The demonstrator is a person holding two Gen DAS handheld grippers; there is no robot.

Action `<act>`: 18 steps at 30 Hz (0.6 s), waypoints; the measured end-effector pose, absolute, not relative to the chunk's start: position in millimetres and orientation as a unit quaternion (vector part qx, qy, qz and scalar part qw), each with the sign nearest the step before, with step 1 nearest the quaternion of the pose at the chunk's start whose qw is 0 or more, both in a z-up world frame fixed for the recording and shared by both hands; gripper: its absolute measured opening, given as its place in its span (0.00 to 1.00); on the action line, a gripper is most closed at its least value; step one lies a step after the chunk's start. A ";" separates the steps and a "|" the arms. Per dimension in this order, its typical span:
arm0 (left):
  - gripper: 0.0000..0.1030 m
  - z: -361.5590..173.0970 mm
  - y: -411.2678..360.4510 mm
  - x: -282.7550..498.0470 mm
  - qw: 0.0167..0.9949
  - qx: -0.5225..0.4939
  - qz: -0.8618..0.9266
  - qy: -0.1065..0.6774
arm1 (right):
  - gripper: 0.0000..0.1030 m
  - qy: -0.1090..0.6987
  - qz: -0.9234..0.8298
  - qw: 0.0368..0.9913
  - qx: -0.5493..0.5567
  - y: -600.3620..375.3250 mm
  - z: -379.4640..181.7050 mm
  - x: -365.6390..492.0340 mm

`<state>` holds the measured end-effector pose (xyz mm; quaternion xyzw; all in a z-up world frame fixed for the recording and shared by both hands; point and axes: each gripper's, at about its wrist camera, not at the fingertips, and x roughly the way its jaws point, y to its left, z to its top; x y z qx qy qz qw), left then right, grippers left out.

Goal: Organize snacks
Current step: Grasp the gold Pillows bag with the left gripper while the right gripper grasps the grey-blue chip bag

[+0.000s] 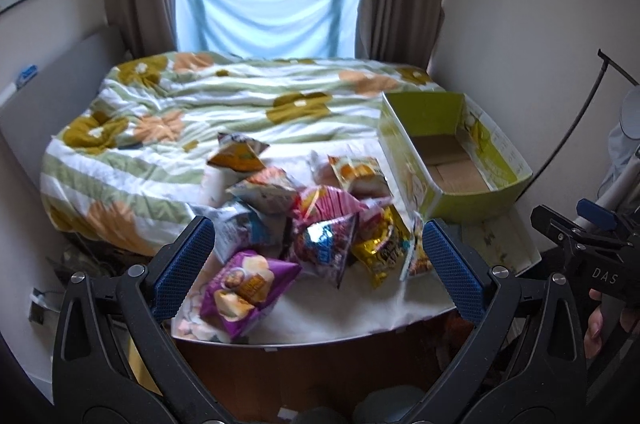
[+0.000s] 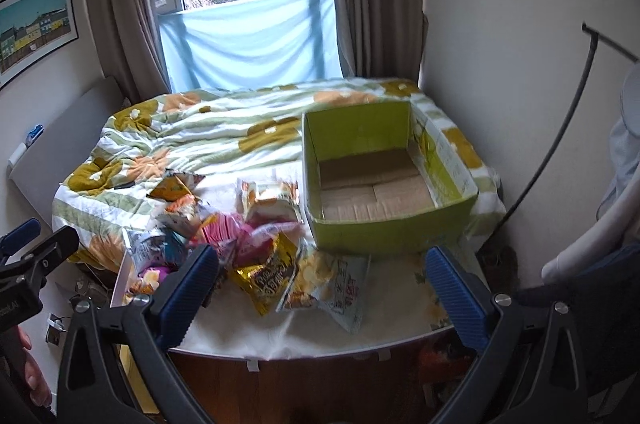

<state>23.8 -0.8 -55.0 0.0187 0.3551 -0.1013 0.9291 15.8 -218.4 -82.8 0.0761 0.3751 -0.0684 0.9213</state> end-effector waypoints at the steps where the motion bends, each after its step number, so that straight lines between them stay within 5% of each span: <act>1: 0.99 -63.5 -4.7 27.4 0.925 0.015 -0.106 0.365 | 1.00 0.383 -0.068 0.918 0.082 -222.8 -89.3 16.9; 13: 0.99 -155.8 -89.3 67.3 0.894 0.107 -0.131 0.415 | 1.00 0.464 0.009 0.878 0.119 -279.0 -172.4 62.1; 18: 0.91 -196.6 -123.7 93.7 0.872 0.184 -0.141 0.431 | 1.00 0.492 0.044 0.861 0.120 -291.4 -207.0 84.2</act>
